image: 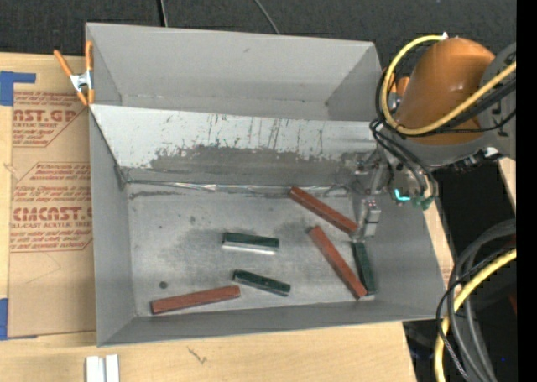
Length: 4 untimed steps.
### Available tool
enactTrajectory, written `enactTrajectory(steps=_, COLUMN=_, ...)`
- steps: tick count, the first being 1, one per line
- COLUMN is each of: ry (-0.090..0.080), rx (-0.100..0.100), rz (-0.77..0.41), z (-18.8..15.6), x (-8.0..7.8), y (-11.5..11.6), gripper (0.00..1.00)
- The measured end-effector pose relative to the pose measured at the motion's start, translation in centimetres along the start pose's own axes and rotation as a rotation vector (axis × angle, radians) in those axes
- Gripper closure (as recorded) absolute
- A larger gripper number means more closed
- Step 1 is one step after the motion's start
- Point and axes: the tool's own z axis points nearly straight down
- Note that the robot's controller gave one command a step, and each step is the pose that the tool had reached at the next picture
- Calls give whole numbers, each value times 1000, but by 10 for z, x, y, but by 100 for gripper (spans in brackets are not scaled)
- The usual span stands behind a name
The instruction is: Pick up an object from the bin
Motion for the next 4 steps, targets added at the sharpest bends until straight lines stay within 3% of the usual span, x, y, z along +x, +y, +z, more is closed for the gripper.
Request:
enactTrajectory(steps=1, ry=-8, rx=1, rz=-1, z=-4, x=-2, y=0, gripper=0)
enactTrajectory(steps=2, ry=-13, rx=2, rz=9, z=48, x=21, y=-9, gripper=0)
enactTrajectory(steps=3, ry=-9, rx=1, rz=-83, z=100, x=12, y=-26, gripper=0)
enactTrajectory(steps=4, ry=-18, rx=0, rz=109, z=114, x=-15, y=4, gripper=100)
